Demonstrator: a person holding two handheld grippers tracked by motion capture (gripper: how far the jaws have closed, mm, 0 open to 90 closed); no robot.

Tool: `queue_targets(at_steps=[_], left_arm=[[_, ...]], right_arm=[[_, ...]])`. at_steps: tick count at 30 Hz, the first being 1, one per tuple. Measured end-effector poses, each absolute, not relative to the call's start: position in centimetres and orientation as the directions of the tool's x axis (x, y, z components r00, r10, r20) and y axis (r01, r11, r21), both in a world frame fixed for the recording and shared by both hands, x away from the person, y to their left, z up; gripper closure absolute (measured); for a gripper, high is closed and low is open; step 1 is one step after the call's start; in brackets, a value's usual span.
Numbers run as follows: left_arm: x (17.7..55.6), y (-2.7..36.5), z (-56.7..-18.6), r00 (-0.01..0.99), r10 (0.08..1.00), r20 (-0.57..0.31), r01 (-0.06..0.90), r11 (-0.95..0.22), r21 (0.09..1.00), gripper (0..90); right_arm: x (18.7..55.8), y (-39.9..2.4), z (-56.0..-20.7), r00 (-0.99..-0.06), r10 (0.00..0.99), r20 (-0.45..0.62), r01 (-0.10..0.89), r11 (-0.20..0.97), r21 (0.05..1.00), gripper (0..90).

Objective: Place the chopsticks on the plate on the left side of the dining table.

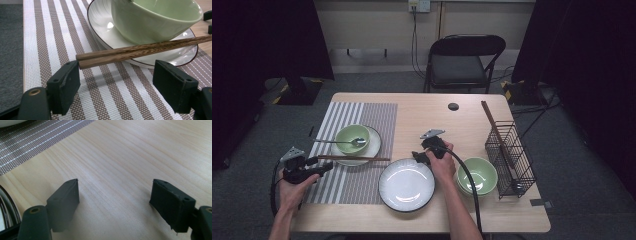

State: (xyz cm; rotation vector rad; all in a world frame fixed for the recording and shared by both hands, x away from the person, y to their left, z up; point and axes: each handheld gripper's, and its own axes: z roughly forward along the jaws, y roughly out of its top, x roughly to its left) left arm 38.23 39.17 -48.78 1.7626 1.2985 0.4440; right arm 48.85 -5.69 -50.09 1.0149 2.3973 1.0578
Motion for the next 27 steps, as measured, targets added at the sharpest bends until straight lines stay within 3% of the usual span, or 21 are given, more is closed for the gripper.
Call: queue_targets(at_steps=[15,20,22,27], left_arm=[[37.8,39.6,-48.3,0.371,0.908,-0.192,0.574,-0.061,0.817,22.1],[36.9,39.6,-47.3,0.353,0.917,-0.185,0.553,-0.046,0.832,24.8],[36.5,39.4,-46.9,0.366,0.913,-0.183,0.548,-0.052,0.835,30.9],[35.1,38.6,-45.9,0.377,0.914,-0.151,0.54,-0.085,0.837,29.8]], right_arm=[[48.8,-5.7,-50.1,-0.692,0.722,-0.013,0.477,0.471,0.742,22.4],[48.8,-5.7,-50.1,-0.692,0.722,-0.013,0.477,0.471,0.742,22.4],[48.8,-5.7,-50.1,-0.692,0.722,-0.013,0.477,0.471,0.742,22.4],[48.8,-5.7,-50.1,-0.692,0.722,-0.013,0.477,0.471,0.742,22.4]])
